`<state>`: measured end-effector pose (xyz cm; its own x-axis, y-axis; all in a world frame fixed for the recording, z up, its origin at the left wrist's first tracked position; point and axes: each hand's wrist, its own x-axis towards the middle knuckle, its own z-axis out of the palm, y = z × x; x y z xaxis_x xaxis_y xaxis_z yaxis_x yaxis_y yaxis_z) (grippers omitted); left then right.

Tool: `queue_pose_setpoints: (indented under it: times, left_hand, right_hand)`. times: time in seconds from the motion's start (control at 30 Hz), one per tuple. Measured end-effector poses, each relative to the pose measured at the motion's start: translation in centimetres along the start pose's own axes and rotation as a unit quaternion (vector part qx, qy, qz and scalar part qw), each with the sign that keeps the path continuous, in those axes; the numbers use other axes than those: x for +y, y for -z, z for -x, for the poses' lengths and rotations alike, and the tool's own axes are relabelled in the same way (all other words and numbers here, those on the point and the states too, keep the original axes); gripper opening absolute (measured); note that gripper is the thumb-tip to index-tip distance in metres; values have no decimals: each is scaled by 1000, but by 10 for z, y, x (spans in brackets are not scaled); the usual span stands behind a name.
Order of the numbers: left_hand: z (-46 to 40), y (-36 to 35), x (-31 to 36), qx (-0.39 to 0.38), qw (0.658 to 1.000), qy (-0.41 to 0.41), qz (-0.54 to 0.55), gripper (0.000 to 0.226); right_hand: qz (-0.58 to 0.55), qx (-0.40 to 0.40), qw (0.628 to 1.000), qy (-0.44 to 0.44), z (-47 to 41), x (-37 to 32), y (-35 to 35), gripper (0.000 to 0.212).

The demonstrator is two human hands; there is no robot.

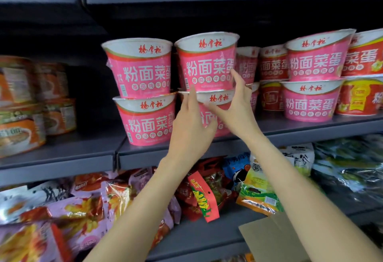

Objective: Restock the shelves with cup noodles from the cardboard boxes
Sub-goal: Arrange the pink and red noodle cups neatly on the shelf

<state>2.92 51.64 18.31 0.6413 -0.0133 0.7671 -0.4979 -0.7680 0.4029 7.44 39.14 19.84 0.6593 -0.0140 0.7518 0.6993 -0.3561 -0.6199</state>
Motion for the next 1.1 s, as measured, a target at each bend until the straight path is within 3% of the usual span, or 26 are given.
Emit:
queue_pose_setpoints:
  times: [0.13, 0.23, 0.4, 0.53, 0.8, 1.1]
  left_hand:
    - [-13, 11, 18, 104, 994, -41, 2, 60]
    - [-40, 8, 15, 61, 995, 18, 82, 63]
    - [-54, -3, 19, 33, 997, 36, 51, 76]
    - [-40, -5, 12, 73, 997, -17, -1, 73]
    - [-47, -10, 6, 46, 995, 19, -86, 85]
    - [-33, -19, -4, 80, 994, -39, -61, 89]
  right_hand:
    - [19, 38, 999, 29, -13, -3, 17, 63]
    - [-12, 8, 1000, 16, -26, -6, 23, 50]
    - [-38, -31, 999, -18, -41, -3, 19, 60]
    - [-86, -39, 994, -47, -51, -1, 21, 59]
    - [-73, -42, 996, -14, -58, 2, 20, 61]
    - [-151, -64, 985, -52, -63, 15, 22, 56]
